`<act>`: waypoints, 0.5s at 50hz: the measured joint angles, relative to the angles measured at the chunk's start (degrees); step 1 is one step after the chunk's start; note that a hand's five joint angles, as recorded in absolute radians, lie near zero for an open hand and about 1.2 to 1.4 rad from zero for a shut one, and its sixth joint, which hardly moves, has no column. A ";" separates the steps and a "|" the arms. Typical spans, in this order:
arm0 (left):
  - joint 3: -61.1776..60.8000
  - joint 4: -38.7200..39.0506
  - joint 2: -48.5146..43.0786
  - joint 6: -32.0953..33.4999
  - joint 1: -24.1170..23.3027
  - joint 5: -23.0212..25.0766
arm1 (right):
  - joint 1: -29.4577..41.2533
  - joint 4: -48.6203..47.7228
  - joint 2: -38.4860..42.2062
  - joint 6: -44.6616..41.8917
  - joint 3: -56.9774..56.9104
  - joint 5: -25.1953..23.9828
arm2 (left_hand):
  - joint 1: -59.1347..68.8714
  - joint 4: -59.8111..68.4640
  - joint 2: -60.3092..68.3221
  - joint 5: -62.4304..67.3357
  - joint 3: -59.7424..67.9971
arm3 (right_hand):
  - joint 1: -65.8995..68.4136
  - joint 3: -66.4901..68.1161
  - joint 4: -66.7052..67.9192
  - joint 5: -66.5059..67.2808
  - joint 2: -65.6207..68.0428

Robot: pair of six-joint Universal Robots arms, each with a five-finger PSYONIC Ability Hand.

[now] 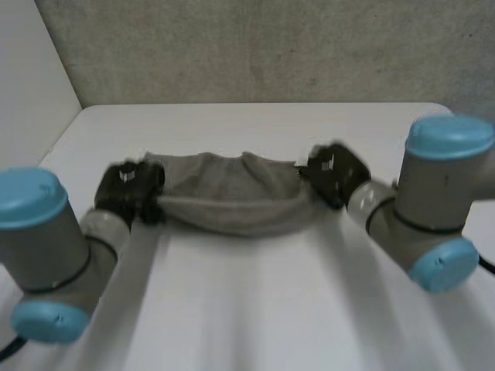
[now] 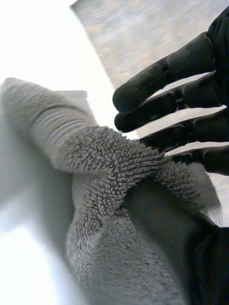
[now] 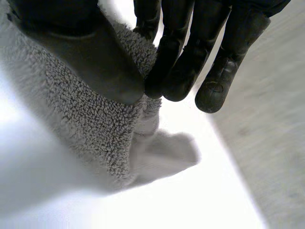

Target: Fold the towel.

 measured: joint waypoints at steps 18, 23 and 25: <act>-12.20 -0.37 12.53 10.58 -2.57 -0.02 | -0.20 9.59 -13.98 -2.47 7.40 -1.49 | -37.50 -42.60 -40.92 -39.61 -43.71 | -59.84 -62.00 -61.79 -62.99 -62.33; -12.96 -0.43 14.40 10.62 -2.57 -0.05 | -0.07 9.74 -12.68 -0.99 2.13 -2.08 | -53.79 -59.40 -58.60 -58.79 -62.08 | -60.09 -61.99 -61.79 -62.99 -62.33; -13.32 -0.45 14.93 10.62 -2.53 -0.06 | 0.18 10.09 -9.84 -0.87 -1.23 -2.44 | -57.60 -63.32 -61.43 -62.91 -66.08 | -60.13 -62.00 -61.79 -62.99 -62.32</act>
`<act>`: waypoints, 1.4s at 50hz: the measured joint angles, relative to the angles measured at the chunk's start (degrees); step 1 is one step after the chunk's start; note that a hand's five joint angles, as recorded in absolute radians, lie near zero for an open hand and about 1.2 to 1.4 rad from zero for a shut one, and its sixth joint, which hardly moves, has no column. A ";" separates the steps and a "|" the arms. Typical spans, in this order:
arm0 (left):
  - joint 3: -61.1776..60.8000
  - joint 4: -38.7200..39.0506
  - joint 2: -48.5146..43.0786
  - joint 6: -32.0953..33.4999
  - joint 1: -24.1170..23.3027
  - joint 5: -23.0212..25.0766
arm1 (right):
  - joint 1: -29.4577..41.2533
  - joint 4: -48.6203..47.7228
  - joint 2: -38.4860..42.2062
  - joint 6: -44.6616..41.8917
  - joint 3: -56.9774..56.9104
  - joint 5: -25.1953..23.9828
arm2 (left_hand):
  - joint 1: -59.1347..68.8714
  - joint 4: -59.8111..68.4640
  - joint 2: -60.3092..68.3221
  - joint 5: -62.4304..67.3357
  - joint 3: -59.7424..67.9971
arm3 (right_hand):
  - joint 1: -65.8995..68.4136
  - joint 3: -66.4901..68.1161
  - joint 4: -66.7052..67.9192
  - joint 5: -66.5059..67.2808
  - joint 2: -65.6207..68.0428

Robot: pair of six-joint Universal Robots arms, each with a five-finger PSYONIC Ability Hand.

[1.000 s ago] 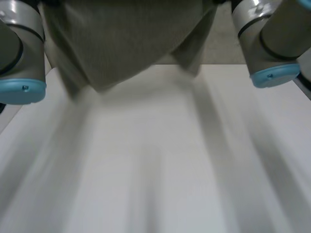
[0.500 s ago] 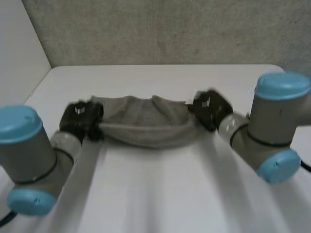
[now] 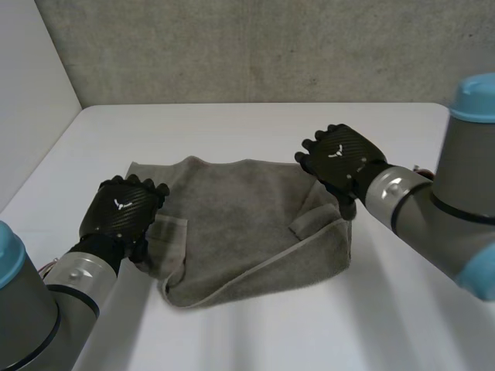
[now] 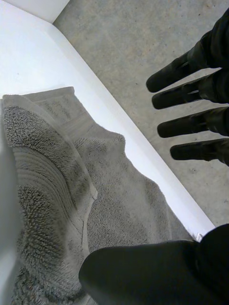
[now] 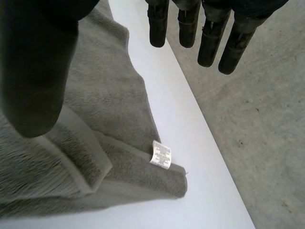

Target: Fold the towel.

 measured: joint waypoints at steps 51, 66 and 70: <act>11.34 -22.02 -12.74 34.79 12.08 29.39 | -8.87 0.63 2.13 -3.63 11.96 -7.30 | -3.52 -2.82 -4.99 -3.92 -3.58 | 12.71 12.17 11.29 11.17 12.23; 11.52 -25.90 -14.60 43.19 13.07 29.27 | -11.01 -8.14 0.45 -2.56 20.69 -10.47 | 13.44 12.88 11.17 14.42 13.54 | 12.76 12.17 11.29 11.94 12.23; 11.16 -25.83 -14.26 42.98 12.99 29.25 | -10.92 -9.63 0.58 -1.63 21.28 -10.51 | 28.91 29.26 27.73 30.14 29.59 | 12.81 12.17 11.33 12.00 12.23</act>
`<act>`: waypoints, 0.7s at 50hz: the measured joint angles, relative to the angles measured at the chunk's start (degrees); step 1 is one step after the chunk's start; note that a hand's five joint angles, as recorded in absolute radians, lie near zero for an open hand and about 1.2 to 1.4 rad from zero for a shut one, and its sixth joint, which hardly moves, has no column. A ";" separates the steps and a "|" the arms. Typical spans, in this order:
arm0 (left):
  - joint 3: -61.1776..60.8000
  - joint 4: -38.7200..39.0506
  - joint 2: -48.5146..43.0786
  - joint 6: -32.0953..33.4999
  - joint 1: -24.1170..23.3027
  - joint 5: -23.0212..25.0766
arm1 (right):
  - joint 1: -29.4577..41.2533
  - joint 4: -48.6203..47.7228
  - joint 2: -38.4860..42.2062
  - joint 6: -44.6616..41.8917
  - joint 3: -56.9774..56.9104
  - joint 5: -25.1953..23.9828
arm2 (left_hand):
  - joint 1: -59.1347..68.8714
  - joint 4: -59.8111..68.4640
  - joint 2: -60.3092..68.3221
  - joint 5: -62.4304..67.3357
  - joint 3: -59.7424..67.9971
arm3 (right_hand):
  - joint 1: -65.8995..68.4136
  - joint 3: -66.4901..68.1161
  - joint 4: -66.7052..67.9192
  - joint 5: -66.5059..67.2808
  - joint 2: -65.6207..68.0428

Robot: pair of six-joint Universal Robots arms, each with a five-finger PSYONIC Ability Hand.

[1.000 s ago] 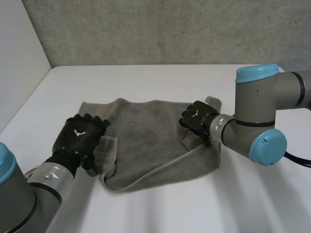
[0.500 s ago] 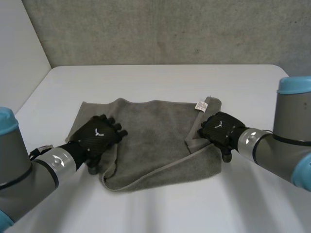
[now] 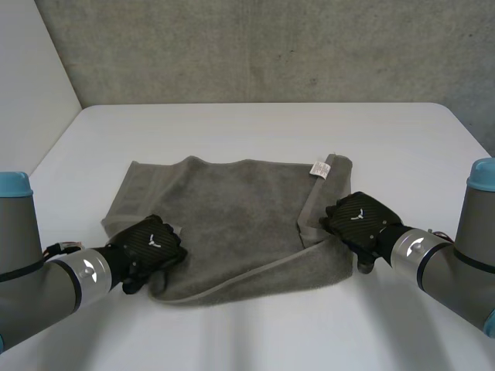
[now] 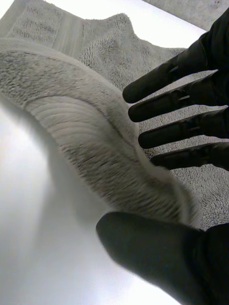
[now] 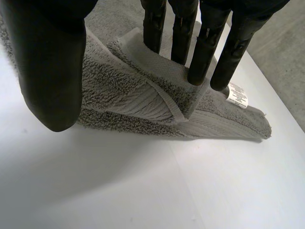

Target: Fold the towel.

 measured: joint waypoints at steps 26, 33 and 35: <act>-9.76 3.81 8.87 -2.10 7.00 0.21 | -3.61 0.55 -3.48 1.04 1.13 -5.96 | 19.82 19.35 19.84 20.21 20.34 | 10.59 10.58 10.89 11.13 10.28; -11.90 7.13 10.10 -6.55 7.40 0.19 | -4.99 0.62 -6.31 1.54 1.00 -5.82 | 30.47 33.94 33.88 33.16 35.70 | 5.99 6.20 6.57 5.53 6.55; -12.35 8.24 10.32 -8.30 7.37 0.19 | -5.12 0.73 -7.17 1.68 1.32 -5.80 | 30.56 33.94 33.98 33.20 36.00 | 4.56 4.82 5.20 4.08 5.11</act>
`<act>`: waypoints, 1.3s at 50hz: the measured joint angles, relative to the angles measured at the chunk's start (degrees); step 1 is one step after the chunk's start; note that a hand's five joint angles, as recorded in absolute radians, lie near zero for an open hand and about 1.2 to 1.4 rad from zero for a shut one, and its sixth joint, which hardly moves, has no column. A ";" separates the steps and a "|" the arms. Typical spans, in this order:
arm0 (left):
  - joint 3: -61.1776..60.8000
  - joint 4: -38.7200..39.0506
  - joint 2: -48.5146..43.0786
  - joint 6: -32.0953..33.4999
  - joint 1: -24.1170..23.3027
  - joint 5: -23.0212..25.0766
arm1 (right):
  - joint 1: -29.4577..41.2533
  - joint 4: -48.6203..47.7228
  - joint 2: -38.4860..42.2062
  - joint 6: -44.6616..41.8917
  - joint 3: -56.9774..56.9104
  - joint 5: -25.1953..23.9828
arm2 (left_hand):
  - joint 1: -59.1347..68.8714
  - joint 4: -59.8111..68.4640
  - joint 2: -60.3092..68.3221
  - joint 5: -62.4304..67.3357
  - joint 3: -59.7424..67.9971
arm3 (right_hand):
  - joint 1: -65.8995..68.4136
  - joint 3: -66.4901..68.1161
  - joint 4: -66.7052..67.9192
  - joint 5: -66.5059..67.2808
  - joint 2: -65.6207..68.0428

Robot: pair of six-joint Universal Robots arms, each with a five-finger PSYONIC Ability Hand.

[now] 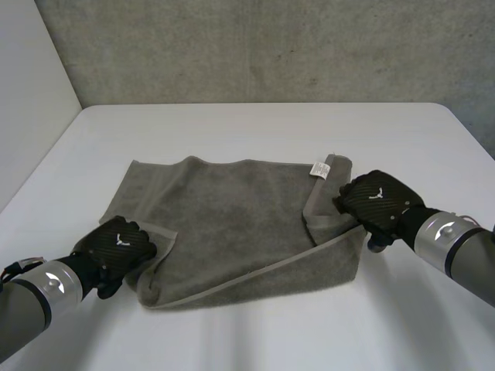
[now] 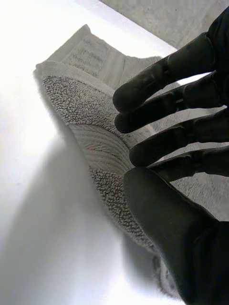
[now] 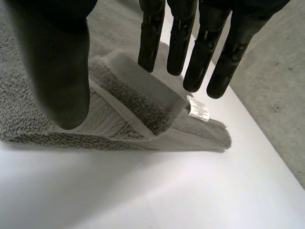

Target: Fold the towel.

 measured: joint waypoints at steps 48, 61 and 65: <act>-5.28 4.84 -1.32 -4.59 -4.24 0.15 | 8.61 0.35 13.59 5.08 -4.65 6.50 | -26.08 -29.70 -29.79 -29.51 -31.67 | 6.30 5.67 5.42 7.40 5.72; -3.69 5.63 -1.09 -4.80 -4.43 0.04 | 8.63 4.60 12.03 5.21 -5.56 6.06 | -1.24 0.01 -1.94 0.35 0.01 | 45.35 44.45 45.01 47.07 41.94; -0.05 7.60 -0.88 -5.26 -4.67 -0.25 | 8.72 3.78 10.05 5.67 -8.25 5.96 | -1.04 0.02 -1.93 0.36 0.16 | 45.35 44.45 45.04 47.07 41.94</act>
